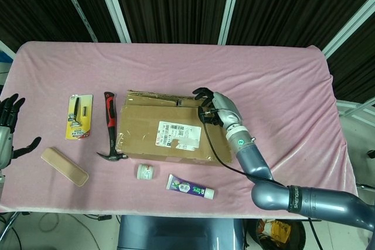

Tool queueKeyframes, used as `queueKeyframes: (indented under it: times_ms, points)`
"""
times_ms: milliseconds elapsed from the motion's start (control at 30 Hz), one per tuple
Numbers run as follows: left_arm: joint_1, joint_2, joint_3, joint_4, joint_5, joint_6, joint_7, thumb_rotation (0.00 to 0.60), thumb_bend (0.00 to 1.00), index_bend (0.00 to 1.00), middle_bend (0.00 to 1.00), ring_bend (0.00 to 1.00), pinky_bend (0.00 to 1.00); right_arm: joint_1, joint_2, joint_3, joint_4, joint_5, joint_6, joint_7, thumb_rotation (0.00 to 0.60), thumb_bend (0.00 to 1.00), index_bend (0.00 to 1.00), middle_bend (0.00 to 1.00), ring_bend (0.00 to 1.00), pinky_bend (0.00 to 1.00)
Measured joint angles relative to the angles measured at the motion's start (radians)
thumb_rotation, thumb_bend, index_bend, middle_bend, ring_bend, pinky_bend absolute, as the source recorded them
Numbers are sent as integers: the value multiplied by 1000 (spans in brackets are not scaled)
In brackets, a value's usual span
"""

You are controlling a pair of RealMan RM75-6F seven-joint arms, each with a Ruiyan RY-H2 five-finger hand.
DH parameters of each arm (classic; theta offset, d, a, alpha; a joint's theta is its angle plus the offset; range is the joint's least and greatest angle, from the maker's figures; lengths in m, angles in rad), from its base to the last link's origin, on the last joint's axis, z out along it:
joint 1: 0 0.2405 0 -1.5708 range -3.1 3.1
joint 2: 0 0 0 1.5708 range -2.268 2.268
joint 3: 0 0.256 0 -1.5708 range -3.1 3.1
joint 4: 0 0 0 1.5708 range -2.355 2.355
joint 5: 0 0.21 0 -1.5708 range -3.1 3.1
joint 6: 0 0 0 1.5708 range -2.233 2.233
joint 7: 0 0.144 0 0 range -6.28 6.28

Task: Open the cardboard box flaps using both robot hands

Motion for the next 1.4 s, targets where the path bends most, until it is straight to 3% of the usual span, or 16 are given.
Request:
queueKeyframes:
  times_ms: [467,833,1133,1400]
  points:
    - [3,-1,-3,-5,16,8,6,600,168,0,0,0,0,-6,88,47,-136,32,16,13,600,646,231,313,381,602]
    - [3,-16,1,25,39,19,2,600,168,0,0,0,0,-43,229,82,-349,58,-8,55,600,644,202,307,381,602]
    - [2,-27,5,37,51,22,14,600,168,0,0,0,0,-86,332,99,-494,-2,-21,113,600,644,197,307,381,602]
    - [2,-30,6,42,53,21,16,600,168,0,0,0,0,-107,381,94,-515,-54,-63,173,600,644,190,305,381,602]
